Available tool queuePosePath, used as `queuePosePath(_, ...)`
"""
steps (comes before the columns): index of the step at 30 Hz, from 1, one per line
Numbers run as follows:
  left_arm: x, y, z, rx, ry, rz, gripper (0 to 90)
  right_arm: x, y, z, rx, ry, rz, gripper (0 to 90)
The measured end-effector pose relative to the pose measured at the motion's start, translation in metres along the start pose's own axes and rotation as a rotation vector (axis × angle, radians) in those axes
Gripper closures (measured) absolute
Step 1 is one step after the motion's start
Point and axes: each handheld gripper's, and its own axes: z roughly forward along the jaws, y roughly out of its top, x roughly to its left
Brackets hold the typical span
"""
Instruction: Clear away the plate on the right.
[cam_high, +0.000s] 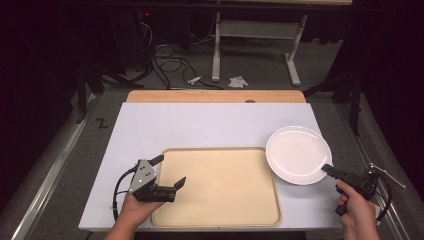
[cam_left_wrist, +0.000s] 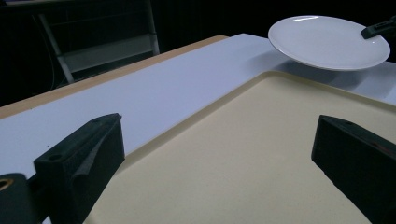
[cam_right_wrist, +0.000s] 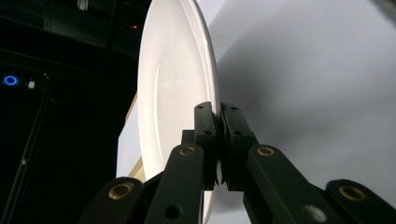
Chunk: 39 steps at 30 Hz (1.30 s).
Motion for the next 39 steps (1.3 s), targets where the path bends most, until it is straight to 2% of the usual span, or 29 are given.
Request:
queuePosePath(6,0.001,0.0,-0.001,-0.003,0.009,-0.004,3.2,0.009,-0.004,0.01,0.033,0.006,-0.025,89.1)
queuePosePath(7,0.001,0.0,-0.002,-0.006,0.011,-0.006,3.2,0.014,-0.004,0.015,0.052,-0.006,-0.039,89.0)
queuePosePath(11,0.002,0.0,-0.003,-0.005,0.014,-0.004,3.2,0.025,-0.006,0.026,0.089,-0.003,-0.067,89.0)
queuePosePath(21,0.004,-0.001,-0.004,-0.007,0.025,-0.01,3.2,0.056,-0.01,0.051,0.131,0.033,-0.109,89.1)
queuePosePath(25,0.004,-0.001,-0.003,-0.005,0.025,-0.011,1.6,0.061,-0.012,0.061,0.138,0.052,-0.111,89.1)
queuePosePath(29,0.003,-0.001,-0.003,-0.01,0.032,-0.008,0.2,0.059,-0.017,0.067,0.144,0.068,-0.111,89.1)
queuePosePath(34,0.004,-0.001,-0.005,-0.021,0.039,-0.014,0.2,0.06,-0.028,0.07,0.171,0.06,-0.132,89.1)
queuePosePath(39,0.004,0.0,-0.005,-0.023,0.04,-0.012,0.2,0.064,-0.036,0.075,0.194,0.073,-0.136,89.0)
